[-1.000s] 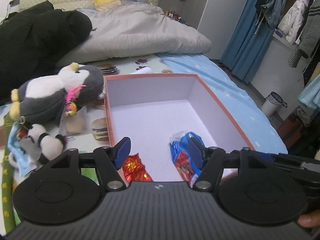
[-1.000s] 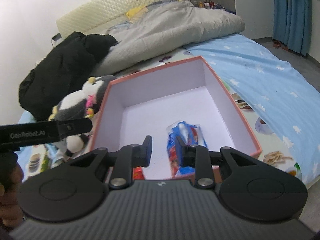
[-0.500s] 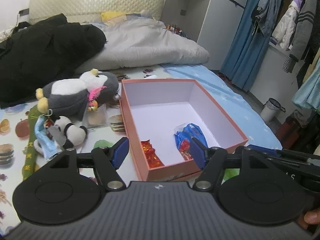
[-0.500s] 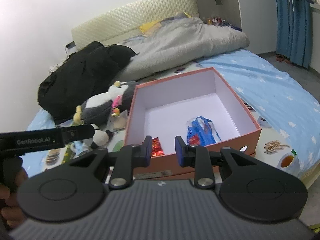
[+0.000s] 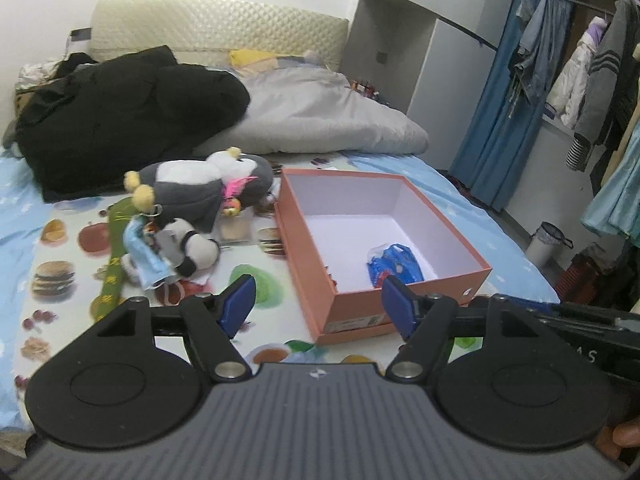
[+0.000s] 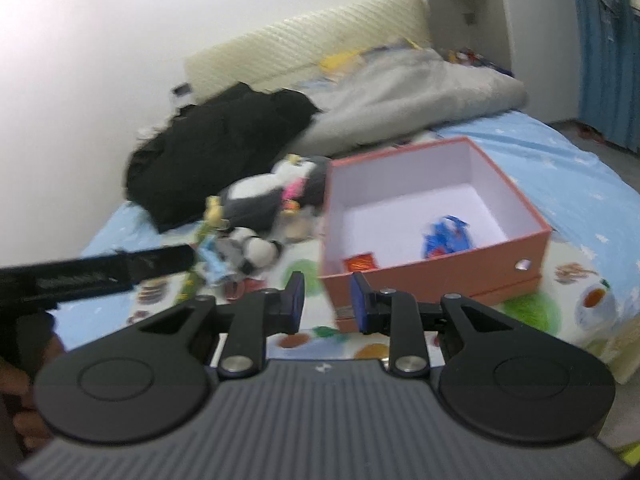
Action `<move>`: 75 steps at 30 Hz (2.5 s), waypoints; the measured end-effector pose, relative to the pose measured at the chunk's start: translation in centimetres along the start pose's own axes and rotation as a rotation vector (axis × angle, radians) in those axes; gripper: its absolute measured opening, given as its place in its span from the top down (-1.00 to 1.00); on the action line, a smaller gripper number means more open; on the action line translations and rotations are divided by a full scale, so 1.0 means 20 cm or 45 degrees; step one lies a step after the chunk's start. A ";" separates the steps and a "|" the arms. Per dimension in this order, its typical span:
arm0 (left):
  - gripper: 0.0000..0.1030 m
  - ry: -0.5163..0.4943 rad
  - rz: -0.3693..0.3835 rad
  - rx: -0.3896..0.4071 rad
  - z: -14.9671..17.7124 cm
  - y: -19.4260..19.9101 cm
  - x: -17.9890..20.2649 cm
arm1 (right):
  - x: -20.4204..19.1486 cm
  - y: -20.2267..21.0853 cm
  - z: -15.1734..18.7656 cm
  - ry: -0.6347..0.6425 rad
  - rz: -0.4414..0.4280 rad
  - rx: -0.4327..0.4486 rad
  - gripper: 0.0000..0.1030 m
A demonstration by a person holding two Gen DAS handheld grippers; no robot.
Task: Organize soft objects
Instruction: 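Move both open tools back toward the plush pile, then grasp the blue face mask with the left tool while the right tool grasps the panda plush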
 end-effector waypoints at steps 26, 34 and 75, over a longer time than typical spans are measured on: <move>-0.46 0.303 -0.249 -0.082 0.25 -0.08 -0.70 | -0.40 -0.41 0.15 0.129 -0.147 -0.214 0.43; -0.44 0.338 -0.264 -0.102 0.17 -0.35 -0.91 | -0.46 -0.74 0.08 0.183 -0.137 -0.308 0.12; 0.83 0.487 -0.323 -0.264 0.07 -1.36 -1.51 | -0.77 -2.10 0.03 0.461 -0.268 -0.551 -0.02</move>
Point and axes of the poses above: each gripper's, at about its wrist camera, not at the fingertips, and y roughly against the way its jaws point, x to its right, z to its underside, the point moved 10 cm from there along -y, roughly the way its jaws point, and after that the axes turned 4 degrees about z, right-handed, at the moved point
